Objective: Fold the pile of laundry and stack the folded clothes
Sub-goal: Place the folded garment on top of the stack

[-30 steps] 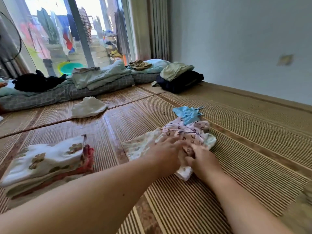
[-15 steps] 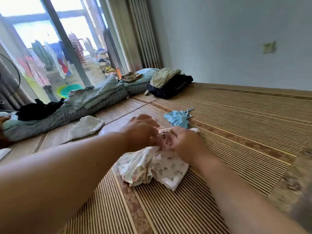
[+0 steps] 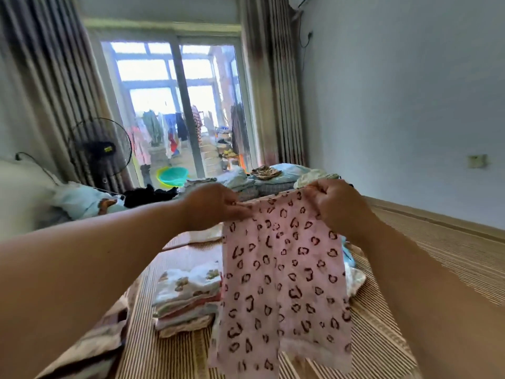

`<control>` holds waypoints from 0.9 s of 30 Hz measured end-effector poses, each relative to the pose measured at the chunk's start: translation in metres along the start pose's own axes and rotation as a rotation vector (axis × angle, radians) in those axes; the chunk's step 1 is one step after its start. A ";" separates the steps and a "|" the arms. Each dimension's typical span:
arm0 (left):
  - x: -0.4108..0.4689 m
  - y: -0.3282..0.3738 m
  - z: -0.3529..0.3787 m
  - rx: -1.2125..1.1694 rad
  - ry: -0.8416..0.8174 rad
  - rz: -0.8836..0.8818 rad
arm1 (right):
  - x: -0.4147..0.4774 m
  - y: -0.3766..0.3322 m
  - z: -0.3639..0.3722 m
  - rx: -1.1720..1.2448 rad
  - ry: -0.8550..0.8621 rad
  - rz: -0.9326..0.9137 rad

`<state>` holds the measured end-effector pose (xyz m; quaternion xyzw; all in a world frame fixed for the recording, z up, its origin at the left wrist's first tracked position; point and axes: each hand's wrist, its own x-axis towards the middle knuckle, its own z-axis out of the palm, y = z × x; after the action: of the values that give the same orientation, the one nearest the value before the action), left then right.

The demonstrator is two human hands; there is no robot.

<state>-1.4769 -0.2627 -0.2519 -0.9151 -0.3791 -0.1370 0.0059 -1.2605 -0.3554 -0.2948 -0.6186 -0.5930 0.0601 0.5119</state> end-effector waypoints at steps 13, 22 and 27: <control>-0.133 -0.035 -0.060 0.097 0.092 -0.343 | -0.046 -0.118 0.042 0.146 -0.197 0.105; -0.153 -0.013 -0.045 -0.878 0.040 -0.668 | -0.090 -0.167 0.104 0.318 -0.190 0.113; -0.174 -0.030 -0.058 -0.306 -0.047 -0.465 | -0.090 -0.162 0.084 0.169 -0.292 -0.032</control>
<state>-1.6293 -0.3682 -0.2430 -0.7968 -0.5538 -0.1692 -0.1728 -1.4531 -0.4162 -0.2677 -0.5485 -0.6637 0.1910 0.4713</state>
